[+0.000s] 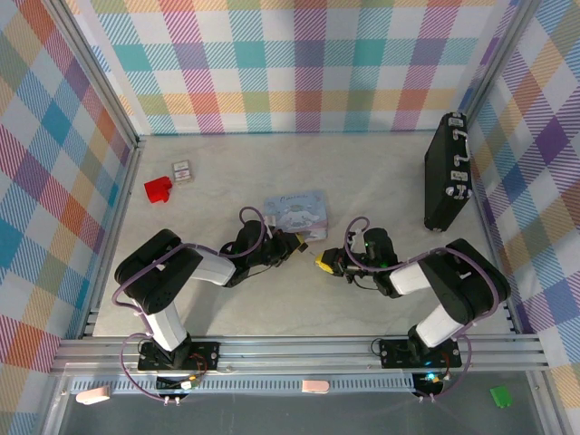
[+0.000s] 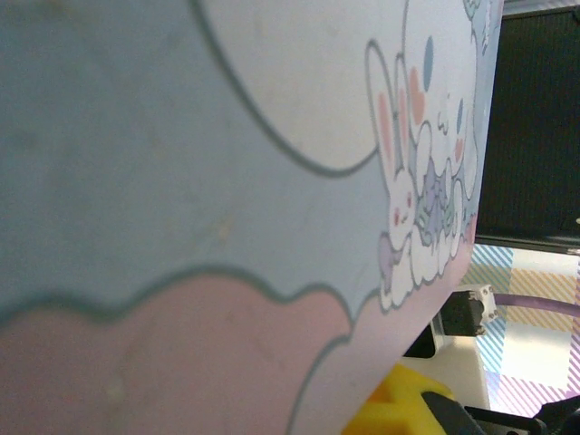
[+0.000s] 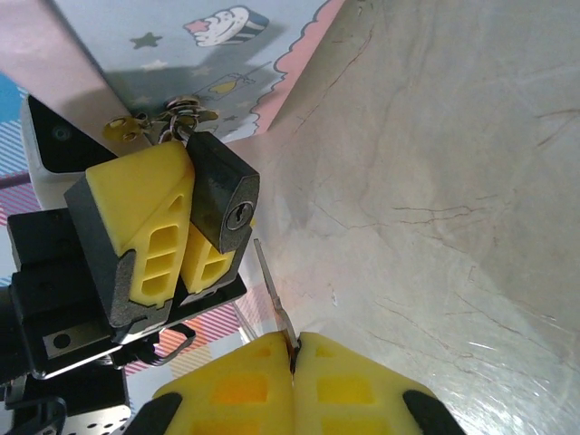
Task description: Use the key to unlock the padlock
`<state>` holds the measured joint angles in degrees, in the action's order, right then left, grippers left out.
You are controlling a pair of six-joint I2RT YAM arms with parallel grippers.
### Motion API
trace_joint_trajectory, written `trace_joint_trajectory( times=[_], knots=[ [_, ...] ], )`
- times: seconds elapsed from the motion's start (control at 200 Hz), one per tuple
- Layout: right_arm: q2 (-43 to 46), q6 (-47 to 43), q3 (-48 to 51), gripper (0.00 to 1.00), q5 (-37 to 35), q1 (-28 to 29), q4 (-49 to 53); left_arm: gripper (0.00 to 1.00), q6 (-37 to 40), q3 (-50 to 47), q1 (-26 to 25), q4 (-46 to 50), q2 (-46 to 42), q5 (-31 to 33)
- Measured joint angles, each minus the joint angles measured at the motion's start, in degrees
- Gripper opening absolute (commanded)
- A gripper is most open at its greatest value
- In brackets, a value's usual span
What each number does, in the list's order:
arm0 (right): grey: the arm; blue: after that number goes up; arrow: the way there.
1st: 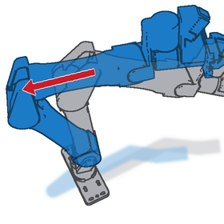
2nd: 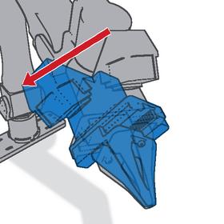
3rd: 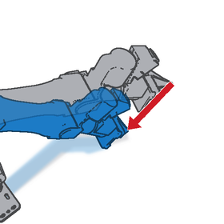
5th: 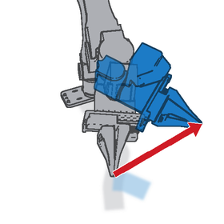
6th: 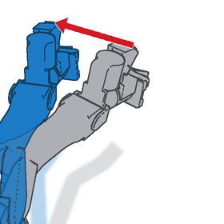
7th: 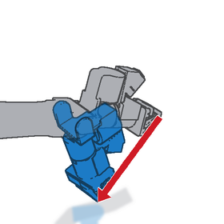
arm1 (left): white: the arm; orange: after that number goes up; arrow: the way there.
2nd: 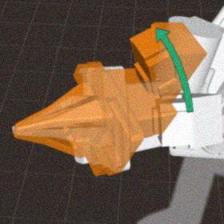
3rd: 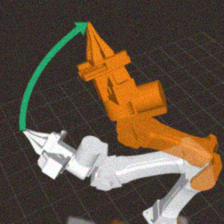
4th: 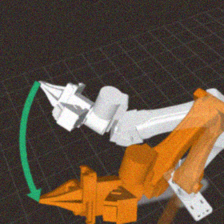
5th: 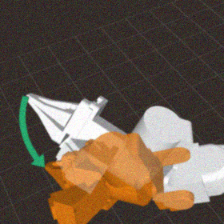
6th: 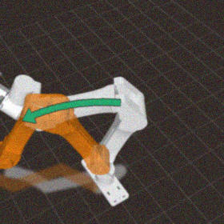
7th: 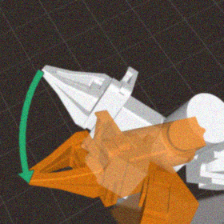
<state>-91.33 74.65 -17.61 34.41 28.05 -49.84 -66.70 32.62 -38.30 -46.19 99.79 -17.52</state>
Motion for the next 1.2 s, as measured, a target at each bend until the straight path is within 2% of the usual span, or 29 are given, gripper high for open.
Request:
trace_joint_trajectory(
  times=[1.2],
  knots=[
    [-6.82, 4.24, -0.09, 0.0, 1.22, 0.0, -11.15, 0.0, -1.31, -0.85, 0.2, -1.46, -0.22, -0.09]
  ],
)
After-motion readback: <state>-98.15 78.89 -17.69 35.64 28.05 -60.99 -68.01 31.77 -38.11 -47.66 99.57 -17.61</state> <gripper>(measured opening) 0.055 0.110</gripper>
